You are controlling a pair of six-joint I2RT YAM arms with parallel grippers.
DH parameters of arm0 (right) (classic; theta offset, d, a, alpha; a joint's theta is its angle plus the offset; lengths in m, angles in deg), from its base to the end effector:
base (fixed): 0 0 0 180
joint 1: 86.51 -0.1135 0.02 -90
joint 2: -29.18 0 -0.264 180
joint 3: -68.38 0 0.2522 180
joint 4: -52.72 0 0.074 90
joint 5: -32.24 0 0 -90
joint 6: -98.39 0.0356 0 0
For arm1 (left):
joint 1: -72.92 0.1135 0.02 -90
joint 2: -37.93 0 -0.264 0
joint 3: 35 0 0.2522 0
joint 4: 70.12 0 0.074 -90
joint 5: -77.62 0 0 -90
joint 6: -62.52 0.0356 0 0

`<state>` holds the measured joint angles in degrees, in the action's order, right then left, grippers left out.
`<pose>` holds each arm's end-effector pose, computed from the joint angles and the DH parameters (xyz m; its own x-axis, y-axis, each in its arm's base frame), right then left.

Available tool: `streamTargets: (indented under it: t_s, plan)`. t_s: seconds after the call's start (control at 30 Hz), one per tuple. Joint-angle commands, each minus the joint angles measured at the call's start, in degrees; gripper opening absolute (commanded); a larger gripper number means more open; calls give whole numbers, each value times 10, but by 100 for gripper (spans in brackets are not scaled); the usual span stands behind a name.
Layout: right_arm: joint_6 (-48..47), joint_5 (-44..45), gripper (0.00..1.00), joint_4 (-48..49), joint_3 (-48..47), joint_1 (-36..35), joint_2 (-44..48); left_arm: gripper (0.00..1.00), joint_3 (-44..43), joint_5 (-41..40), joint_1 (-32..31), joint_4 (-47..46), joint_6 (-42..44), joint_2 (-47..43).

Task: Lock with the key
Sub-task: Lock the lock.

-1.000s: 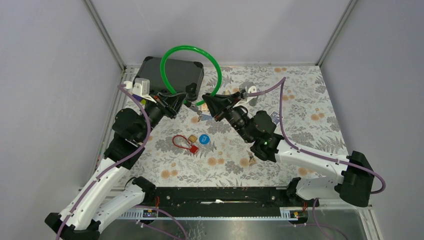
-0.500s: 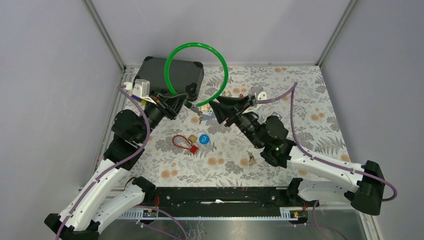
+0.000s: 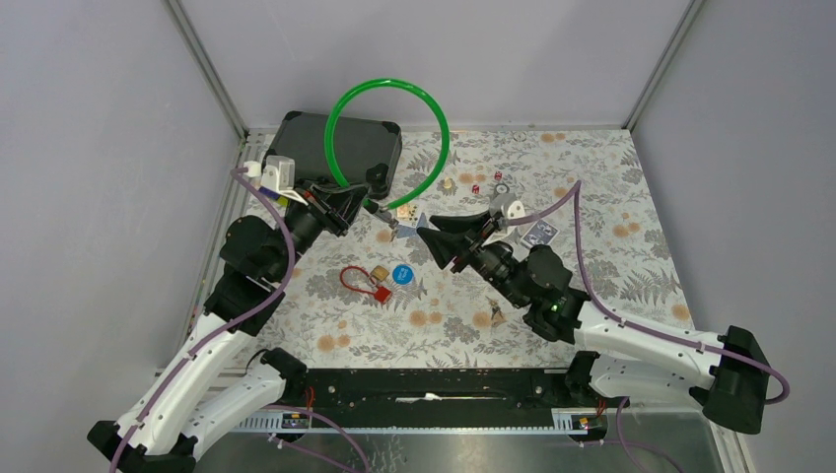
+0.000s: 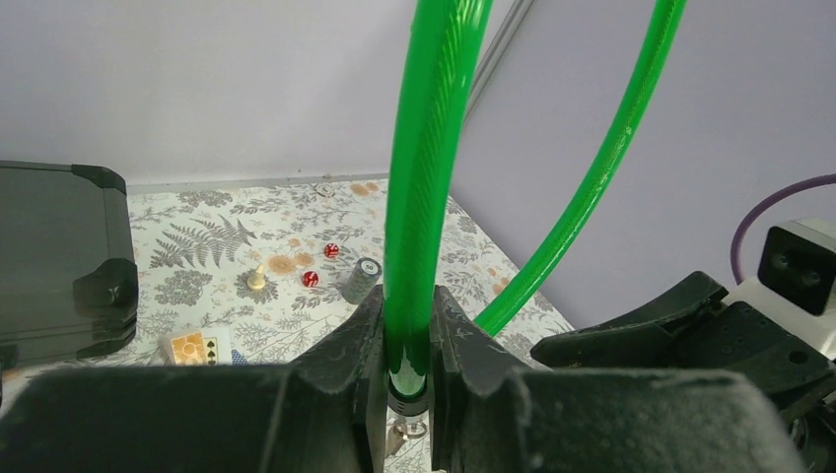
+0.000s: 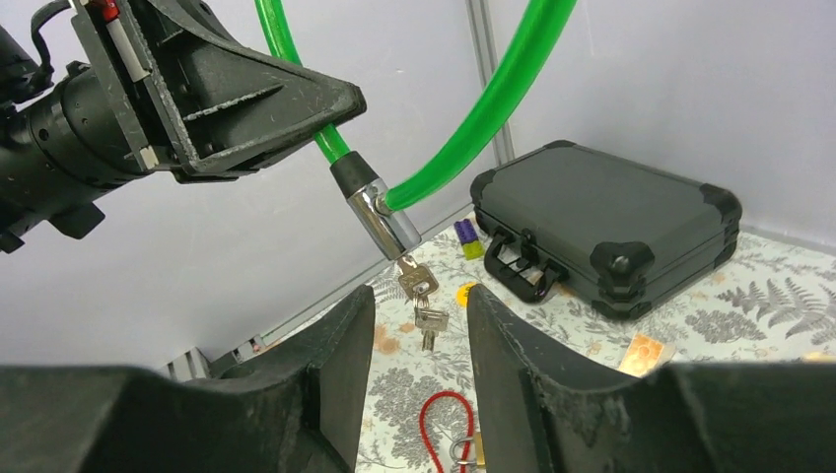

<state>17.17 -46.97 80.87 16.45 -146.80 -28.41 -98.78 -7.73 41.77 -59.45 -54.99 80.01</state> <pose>0.1199 0.1966 0.3532 0.0702 0.4256 -0.9022 -0.7874 0.5789 0.2118 0.1404 -0.0883 0.4046 -0.1244 -0.4628 -0.8777 0.5933 0.6743 -0.4396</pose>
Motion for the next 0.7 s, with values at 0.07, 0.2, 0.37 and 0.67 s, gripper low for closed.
streamTargets:
  t_s: [0.07, 0.2, 0.37, 0.67]
  plan:
    - [97, -46, 50, -129, -93, 29, -18, 0, -50, 25, 0, -68, -27, -16]
    - [208, -220, 50, -105, -96, 144, -17, 0, -63, 34, 0, -61, -31, -18]
    - [338, -415, 50, 9, -72, 232, -39, 0, -61, 26, 0, -71, -57, -25]
    - [414, -477, 43, 207, -30, 237, -76, 0, -27, 54, 0, -135, -153, -11]
